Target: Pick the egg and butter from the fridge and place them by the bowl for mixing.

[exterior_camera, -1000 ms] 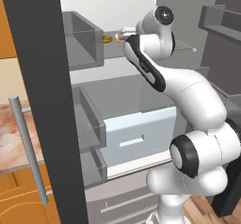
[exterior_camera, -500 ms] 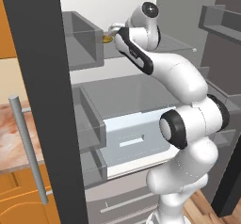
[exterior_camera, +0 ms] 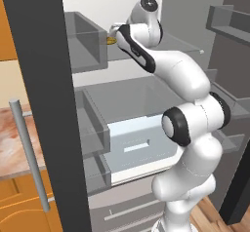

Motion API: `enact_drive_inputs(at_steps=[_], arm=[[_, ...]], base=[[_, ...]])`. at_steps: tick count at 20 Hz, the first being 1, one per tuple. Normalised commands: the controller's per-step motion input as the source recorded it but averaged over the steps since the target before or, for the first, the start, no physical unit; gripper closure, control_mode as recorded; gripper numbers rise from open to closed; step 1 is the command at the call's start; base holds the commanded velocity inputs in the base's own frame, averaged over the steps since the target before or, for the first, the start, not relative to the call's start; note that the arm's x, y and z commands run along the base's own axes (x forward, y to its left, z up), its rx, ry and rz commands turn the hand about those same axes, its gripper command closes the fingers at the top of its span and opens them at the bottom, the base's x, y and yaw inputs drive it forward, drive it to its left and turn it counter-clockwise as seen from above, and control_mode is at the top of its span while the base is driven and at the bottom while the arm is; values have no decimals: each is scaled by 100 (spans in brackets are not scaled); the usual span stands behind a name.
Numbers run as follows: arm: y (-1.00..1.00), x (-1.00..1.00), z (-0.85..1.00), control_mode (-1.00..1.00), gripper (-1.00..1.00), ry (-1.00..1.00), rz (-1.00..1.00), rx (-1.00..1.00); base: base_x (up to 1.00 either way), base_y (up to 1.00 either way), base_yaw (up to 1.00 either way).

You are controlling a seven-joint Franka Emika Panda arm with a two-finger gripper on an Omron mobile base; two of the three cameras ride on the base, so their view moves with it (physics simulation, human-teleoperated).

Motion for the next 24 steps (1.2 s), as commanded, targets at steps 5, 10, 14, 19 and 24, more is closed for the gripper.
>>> enact_drive_inputs(at_steps=[5, 10, 14, 19, 24], arm=[[0, 30, -17, -100, -100, 0, 0, 0], [0, 50, -4, -100, -100, 0, 0, -1], [0, 58, -4, -100, -100, 0, 0, -3], [6, 44, -1, -100, 100, 3, 0, 0], [5, 2, -2, -100, 100, 1, 0, 0]], base=[[0, 0, 0], [0, 0, 0], [0, 0, 0], [0, 0, 0], [0, 0, 0]])
